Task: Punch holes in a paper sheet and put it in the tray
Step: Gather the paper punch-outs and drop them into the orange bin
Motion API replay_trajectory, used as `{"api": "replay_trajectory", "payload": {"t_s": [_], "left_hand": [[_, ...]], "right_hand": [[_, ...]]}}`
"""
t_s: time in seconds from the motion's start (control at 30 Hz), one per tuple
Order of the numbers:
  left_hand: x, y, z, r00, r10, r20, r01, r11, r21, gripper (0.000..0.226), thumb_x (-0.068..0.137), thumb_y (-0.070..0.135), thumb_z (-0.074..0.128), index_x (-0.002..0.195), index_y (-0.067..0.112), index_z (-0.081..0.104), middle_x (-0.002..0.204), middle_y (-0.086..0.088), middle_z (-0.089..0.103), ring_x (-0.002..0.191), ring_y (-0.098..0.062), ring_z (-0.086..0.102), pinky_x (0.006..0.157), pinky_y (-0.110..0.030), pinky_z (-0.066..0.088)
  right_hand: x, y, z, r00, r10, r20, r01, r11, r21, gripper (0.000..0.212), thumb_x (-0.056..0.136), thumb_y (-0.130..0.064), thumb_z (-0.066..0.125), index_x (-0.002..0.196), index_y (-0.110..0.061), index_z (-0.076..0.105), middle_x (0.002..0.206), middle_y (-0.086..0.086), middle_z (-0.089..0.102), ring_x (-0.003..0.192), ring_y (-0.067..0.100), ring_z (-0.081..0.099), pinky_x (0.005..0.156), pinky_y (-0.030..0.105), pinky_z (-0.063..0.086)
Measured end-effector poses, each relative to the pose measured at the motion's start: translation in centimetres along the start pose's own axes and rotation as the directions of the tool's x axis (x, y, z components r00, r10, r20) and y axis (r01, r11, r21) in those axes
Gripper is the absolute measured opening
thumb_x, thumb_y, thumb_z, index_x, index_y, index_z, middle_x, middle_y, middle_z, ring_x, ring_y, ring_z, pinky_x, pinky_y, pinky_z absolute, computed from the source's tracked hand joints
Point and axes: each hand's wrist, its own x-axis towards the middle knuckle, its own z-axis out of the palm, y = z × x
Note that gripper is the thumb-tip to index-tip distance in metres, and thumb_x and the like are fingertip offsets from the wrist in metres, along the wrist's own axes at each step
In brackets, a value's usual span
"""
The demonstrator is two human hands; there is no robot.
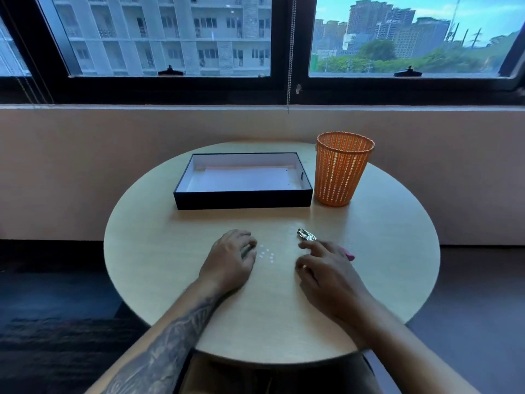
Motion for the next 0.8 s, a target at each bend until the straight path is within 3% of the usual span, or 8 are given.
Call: {"api": "replay_trajectory", "payload": {"t_s": [0.1,0.2,0.33,0.47,0.57,0.67,0.8], "left_hand": [[0.1,-0.1,0.1,1.0,0.005,-0.002,-0.005,1.0,0.004,0.025,0.085,0.029,0.06,0.105,0.02,0.073,0.124,0.001,0.067,0.123,-0.018,0.055,0.108,-0.038,0.042],[0.2,-0.3,0.2,1.0,0.008,0.001,-0.008,1.0,-0.01,0.022,0.085,0.031,0.061,0.102,0.023,0.073,0.123,0.004,0.067,0.122,-0.015,0.055,0.107,-0.037,0.042],[0.4,-0.6,0.2,0.999,-0.023,-0.036,0.019,0.995,-0.095,0.016,0.085,0.021,0.065,0.098,0.02,0.074,0.113,0.005,0.07,0.114,-0.016,0.059,0.103,-0.034,0.045],[0.3,-0.3,-0.2,0.994,-0.09,-0.063,0.074,0.972,-0.221,0.026,0.076,0.013,0.05,0.084,0.025,0.073,0.094,0.011,0.07,0.1,-0.015,0.063,0.09,-0.038,0.053],[0.2,-0.2,-0.4,0.996,-0.068,-0.062,0.053,0.975,-0.215,0.027,0.071,0.012,0.047,0.072,0.022,0.071,0.085,0.011,0.068,0.093,-0.017,0.062,0.084,-0.038,0.052],[0.2,-0.3,-0.3,0.998,-0.017,-0.064,0.005,0.984,-0.179,0.029,0.072,0.005,0.05,0.063,0.023,0.07,0.082,0.011,0.066,0.092,-0.017,0.058,0.08,-0.038,0.051],[0.0,-0.2,-0.2,0.999,0.023,-0.04,-0.028,0.992,-0.119,0.033,0.076,0.007,0.05,0.068,0.028,0.074,0.087,0.012,0.064,0.094,-0.014,0.054,0.079,-0.033,0.049]], "right_hand": [[1.4,-1.7,0.8,0.997,-0.065,0.036,0.066,0.998,-0.015,0.024,0.094,-0.035,0.054,0.099,-0.029,0.077,0.13,-0.006,0.065,0.128,0.019,0.051,0.104,0.037,0.04],[2.7,-2.8,2.1,0.995,-0.067,0.068,0.063,0.996,0.067,0.023,0.095,-0.035,0.055,0.101,-0.029,0.077,0.12,-0.008,0.068,0.116,0.016,0.055,0.097,0.038,0.046],[3.1,-2.8,3.3,0.996,0.08,0.027,-0.084,0.935,0.344,0.027,0.086,-0.018,0.056,0.102,-0.025,0.078,0.11,-0.012,0.07,0.11,0.007,0.058,0.097,0.028,0.047],[3.4,-2.9,3.4,0.975,0.219,0.028,-0.205,0.849,0.486,0.029,0.081,-0.011,0.053,0.096,-0.022,0.075,0.102,-0.011,0.069,0.102,0.003,0.062,0.094,0.025,0.048],[3.9,-3.0,3.4,0.979,0.197,0.054,-0.202,0.884,0.423,0.034,0.078,-0.012,0.05,0.098,-0.021,0.076,0.101,-0.008,0.07,0.102,0.008,0.061,0.094,0.023,0.046],[4.6,-2.9,3.8,0.99,0.133,0.056,-0.144,0.946,0.292,0.043,0.078,-0.011,0.047,0.107,-0.026,0.075,0.104,-0.009,0.069,0.103,0.014,0.058,0.09,0.032,0.047],[5.6,-2.9,4.4,0.997,0.028,0.071,-0.038,0.989,0.142,0.048,0.079,-0.015,0.044,0.109,-0.034,0.076,0.1,-0.005,0.066,0.09,0.022,0.054,0.082,0.038,0.046]]}}
